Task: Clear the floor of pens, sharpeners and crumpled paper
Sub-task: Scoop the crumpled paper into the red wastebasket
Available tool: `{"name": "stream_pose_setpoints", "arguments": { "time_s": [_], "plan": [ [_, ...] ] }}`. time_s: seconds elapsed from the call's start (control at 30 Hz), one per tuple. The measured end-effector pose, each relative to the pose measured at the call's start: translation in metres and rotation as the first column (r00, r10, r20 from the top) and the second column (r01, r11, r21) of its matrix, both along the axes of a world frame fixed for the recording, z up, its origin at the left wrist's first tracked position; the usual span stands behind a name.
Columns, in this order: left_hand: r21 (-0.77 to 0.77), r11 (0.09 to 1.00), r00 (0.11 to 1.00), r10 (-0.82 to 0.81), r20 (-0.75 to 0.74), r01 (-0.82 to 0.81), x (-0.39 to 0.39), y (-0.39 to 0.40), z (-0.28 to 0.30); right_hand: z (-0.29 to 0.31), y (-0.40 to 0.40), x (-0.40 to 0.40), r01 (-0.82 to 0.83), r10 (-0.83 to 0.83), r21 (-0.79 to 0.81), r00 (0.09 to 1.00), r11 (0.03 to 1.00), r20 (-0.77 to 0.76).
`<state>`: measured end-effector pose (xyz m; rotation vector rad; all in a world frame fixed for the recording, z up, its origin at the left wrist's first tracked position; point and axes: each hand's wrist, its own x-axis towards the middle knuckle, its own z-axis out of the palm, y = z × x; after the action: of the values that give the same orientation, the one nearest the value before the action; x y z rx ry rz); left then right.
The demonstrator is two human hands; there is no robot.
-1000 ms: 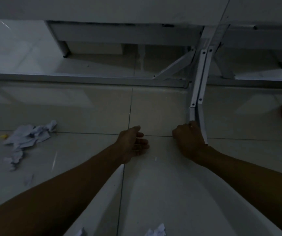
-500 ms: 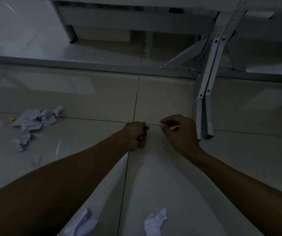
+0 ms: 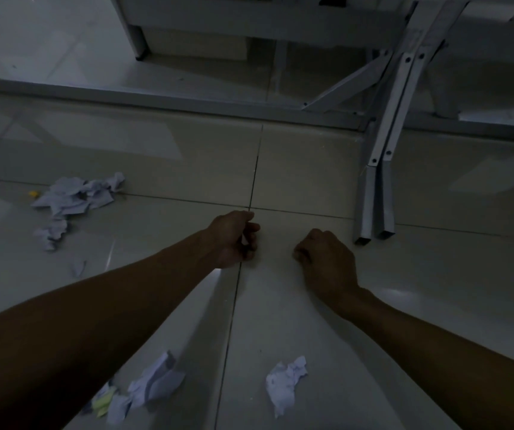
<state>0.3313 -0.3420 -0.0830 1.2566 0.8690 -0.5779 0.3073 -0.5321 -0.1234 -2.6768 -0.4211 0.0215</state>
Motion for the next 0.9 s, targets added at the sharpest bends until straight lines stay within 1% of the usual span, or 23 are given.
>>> {"name": "stream_pose_setpoints", "arguments": {
  "time_s": [0.07, 0.1, 0.17, 0.2, 0.23, 0.3, 0.33, 0.37, 0.43, 0.5, 0.6, 0.67, 0.7, 0.73, 0.77, 0.8, 0.83, 0.87, 0.9],
  "plan": [
    [-0.031, 0.999, 1.0, -0.009, -0.006, 0.009, -0.003, -0.004, 0.004, 0.0, 0.004, -0.005, -0.056, 0.059, -0.066, 0.997, 0.996, 0.045],
    [-0.045, 0.999, 1.0, -0.019, -0.013, 0.018, -0.005, -0.006, 0.005, -0.001, 0.005, -0.006, -0.078, 0.082, -0.094, 0.996, 0.993, 0.043],
    [-0.061, 0.997, 0.999, -0.042, -0.035, 0.039, -0.01, -0.01, 0.005, 0.002, 0.007, -0.004, -0.049, 0.047, -0.082, 0.999, 0.995, -0.023],
    [-0.061, 0.997, 0.997, -0.051, -0.051, 0.048, -0.012, -0.011, 0.003, 0.005, 0.009, -0.002, -0.022, 0.018, -0.039, 0.996, 0.999, -0.088],
    [-0.066, 0.996, 0.996, -0.06, -0.065, 0.056, -0.014, -0.012, 0.002, 0.009, 0.012, 0.0, 0.008, -0.002, 0.047, 0.991, 0.999, -0.132],
    [-0.109, 0.992, 0.993, -0.079, -0.085, 0.07, -0.018, -0.012, -0.001, 0.024, 0.023, -0.001, 0.0, 0.037, 0.281, 0.991, 0.96, -0.125],
    [-0.141, 0.986, 0.991, -0.1, -0.086, 0.088, -0.019, -0.013, -0.001, 0.033, 0.03, -0.003, -0.046, 0.086, 0.358, 0.992, 0.933, -0.097],
    [-0.171, 0.979, 0.989, -0.122, -0.079, 0.107, -0.021, -0.013, 0.0, 0.041, 0.037, -0.006, -0.095, 0.141, 0.405, 0.986, 0.909, -0.086],
    [-0.223, 0.966, 0.986, -0.151, -0.075, 0.131, -0.023, -0.014, 0.003, 0.05, 0.045, -0.012, -0.143, 0.202, 0.44, 0.975, 0.887, -0.088],
    [-0.243, 0.96, 0.984, -0.16, -0.082, 0.136, -0.022, -0.013, 0.006, 0.053, 0.043, -0.013, -0.116, 0.165, 0.471, 0.984, 0.875, -0.064],
    [-0.225, 0.965, 0.981, -0.162, -0.108, 0.134, -0.019, -0.012, 0.013, 0.053, 0.023, -0.017, -0.019, 0.039, 0.542, 0.999, 0.84, -0.025],
    [-0.191, 0.975, 0.983, -0.136, -0.121, 0.111, -0.018, -0.007, 0.015, 0.048, 0.007, -0.026, -0.011, 0.042, 0.529, 0.998, 0.849, -0.045],
    [-0.174, 0.979, 0.984, -0.13, -0.124, 0.107, -0.021, -0.004, 0.015, 0.044, -0.001, -0.036, -0.056, 0.099, 0.501, 0.993, 0.864, -0.059],
    [-0.158, 0.981, 0.983, -0.13, -0.126, 0.109, -0.023, -0.001, 0.014, 0.041, -0.009, -0.048, -0.139, 0.19, 0.453, 0.98, 0.881, -0.068],
    [-0.143, 0.984, 0.983, -0.128, -0.131, 0.109, -0.026, 0.003, 0.012, 0.038, -0.017, -0.063, -0.26, 0.311, 0.38, 0.947, 0.888, -0.079],
    [-0.129, 0.986, 0.983, -0.124, -0.138, 0.106, -0.03, 0.007, 0.01, 0.034, -0.025, -0.08, -0.4, 0.443, 0.282, 0.89, 0.872, -0.106],
    [-0.118, 0.988, 0.982, -0.115, -0.146, 0.098, -0.034, 0.011, 0.008, 0.03, -0.033, -0.097, -0.531, 0.556, 0.177, 0.818, 0.828, -0.145],
    [-0.107, 0.99, 0.982, -0.106, -0.154, 0.09, -0.038, 0.015, 0.006, 0.026, -0.039, -0.114, -0.627, 0.633, 0.094, 0.752, 0.773, -0.184],
    [-0.101, 0.991, 0.982, -0.102, -0.16, 0.087, -0.043, 0.017, 0.005, 0.021, -0.043, -0.13, -0.685, 0.676, 0.033, 0.708, 0.728, -0.204]
  ]
}}
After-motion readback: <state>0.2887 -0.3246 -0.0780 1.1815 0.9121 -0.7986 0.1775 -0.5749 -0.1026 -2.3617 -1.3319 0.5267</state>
